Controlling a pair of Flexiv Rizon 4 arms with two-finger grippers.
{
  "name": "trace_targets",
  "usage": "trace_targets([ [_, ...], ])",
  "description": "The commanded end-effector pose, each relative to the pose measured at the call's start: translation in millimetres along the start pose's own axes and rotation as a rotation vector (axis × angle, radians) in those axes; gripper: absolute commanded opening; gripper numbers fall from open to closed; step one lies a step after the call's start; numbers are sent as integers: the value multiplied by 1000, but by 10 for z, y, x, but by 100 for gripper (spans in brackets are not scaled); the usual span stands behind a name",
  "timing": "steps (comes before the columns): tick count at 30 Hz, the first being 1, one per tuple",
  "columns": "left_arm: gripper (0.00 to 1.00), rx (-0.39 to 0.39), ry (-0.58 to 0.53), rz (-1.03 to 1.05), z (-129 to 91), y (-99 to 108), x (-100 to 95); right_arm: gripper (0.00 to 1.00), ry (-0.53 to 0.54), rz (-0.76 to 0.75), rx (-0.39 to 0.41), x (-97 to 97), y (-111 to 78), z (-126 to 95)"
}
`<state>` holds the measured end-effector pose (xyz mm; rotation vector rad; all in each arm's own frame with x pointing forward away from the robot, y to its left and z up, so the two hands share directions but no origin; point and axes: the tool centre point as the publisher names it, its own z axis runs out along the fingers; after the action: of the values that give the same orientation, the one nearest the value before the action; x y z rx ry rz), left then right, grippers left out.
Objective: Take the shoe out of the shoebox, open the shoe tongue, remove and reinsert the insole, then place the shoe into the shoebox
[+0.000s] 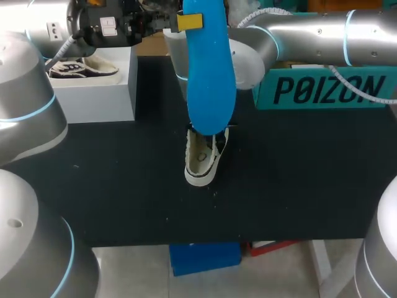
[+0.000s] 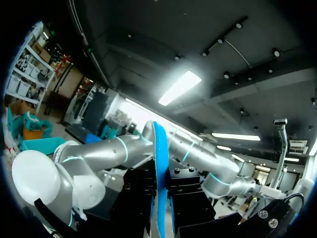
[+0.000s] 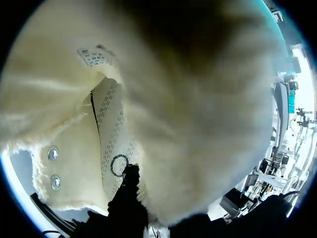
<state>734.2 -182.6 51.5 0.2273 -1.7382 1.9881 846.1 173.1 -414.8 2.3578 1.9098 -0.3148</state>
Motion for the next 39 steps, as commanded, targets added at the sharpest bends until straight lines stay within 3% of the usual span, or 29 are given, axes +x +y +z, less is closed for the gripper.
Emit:
trace_targets([
  [1, 0, 0, -1, 1, 5, 10, -5, 100, 42, 19, -5, -88, -25, -35],
  [12, 0, 0, -1, 1, 5, 10, -5, 100, 329, 56, -58, -274, 68, -612],
  [19, 0, 0, -1, 1, 5, 10, -5, 100, 601, -21, -100, -360, 113, -963],
  [22, 0, 0, -1, 1, 5, 10, -5, 100, 752, -120, -200, -386, 102, -1162],
  [23, 0, 0, -1, 1, 5, 10, -5, 100, 756, -138, -227, -404, 101, -1226],
  [39, 0, 0, -1, 1, 5, 10, -5, 100, 756, -138, -227, -404, 101, -1226],
])
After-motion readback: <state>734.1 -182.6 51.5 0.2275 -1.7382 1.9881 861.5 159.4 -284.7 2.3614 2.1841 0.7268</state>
